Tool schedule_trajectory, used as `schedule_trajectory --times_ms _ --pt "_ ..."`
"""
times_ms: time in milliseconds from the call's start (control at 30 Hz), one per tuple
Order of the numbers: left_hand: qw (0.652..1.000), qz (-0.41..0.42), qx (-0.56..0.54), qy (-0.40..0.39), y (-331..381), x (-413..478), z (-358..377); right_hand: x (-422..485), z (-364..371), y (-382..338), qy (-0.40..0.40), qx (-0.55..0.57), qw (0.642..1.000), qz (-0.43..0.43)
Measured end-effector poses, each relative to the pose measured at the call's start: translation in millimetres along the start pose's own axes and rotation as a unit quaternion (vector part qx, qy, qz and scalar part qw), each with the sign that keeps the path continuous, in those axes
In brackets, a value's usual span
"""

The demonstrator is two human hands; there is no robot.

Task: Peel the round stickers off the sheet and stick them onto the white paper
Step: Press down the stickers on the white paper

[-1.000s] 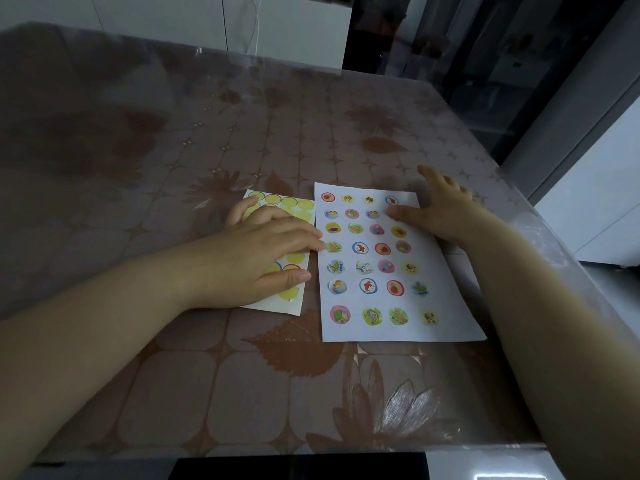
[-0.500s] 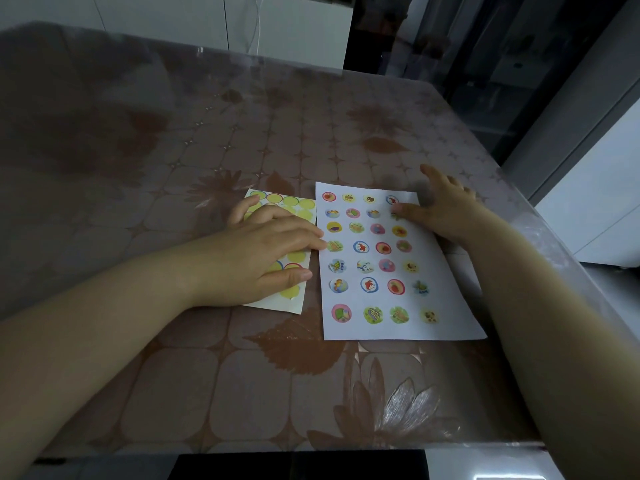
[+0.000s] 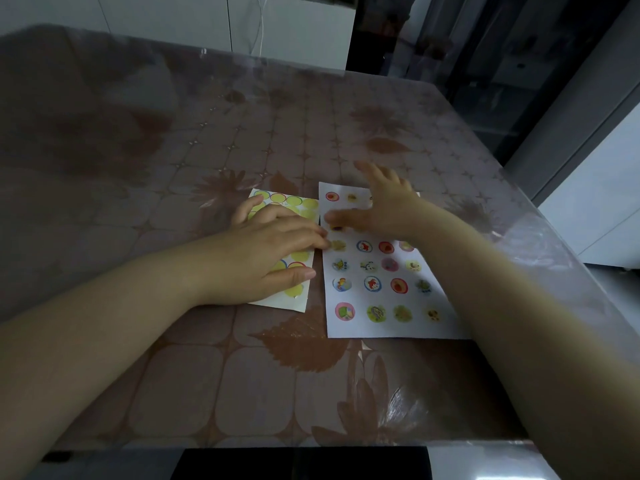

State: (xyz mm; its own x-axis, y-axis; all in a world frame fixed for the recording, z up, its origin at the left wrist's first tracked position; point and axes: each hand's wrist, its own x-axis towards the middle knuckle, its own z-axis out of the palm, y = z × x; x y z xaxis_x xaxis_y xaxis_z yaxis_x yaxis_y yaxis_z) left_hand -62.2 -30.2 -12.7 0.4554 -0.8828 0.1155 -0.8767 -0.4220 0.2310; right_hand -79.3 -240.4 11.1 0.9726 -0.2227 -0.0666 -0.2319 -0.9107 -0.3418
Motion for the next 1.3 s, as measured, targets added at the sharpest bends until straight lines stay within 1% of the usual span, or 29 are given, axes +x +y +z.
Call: schedule_trajectory --times_ms 200,267,400,433,600,833,1033,1200,1300 --pt "1.0 0.001 0.003 -0.002 1 1 0 0 4 0 -0.015 -0.019 1.0 0.0" --pt "1.0 -0.001 0.004 -0.001 1 1 0 0 5 3 -0.001 -0.019 1.0 0.002" --pt "1.0 0.0 0.005 0.0 1 1 0 1 -4 19 0.058 0.016 0.998 0.027" --pt "1.0 0.001 0.003 0.0 1 1 0 0 -7 24 0.062 0.014 0.997 0.033" --pt "1.0 -0.001 0.003 0.003 0 0 0 -3 -1 31 0.021 -0.002 0.999 0.05" --pt "1.0 0.0 0.002 0.0 1 0 1 -2 -1 27 0.031 -0.035 0.998 0.042" --pt "1.0 0.0 -0.004 0.006 2 0 0 -5 -5 32 0.021 -0.051 0.998 0.035" --pt "1.0 -0.004 -0.002 0.009 2 0 1 -1 -17 51 0.072 0.006 0.996 0.052" --pt "1.0 -0.002 -0.006 0.011 2 0 1 -4 -17 57 0.036 -0.006 0.997 0.066"
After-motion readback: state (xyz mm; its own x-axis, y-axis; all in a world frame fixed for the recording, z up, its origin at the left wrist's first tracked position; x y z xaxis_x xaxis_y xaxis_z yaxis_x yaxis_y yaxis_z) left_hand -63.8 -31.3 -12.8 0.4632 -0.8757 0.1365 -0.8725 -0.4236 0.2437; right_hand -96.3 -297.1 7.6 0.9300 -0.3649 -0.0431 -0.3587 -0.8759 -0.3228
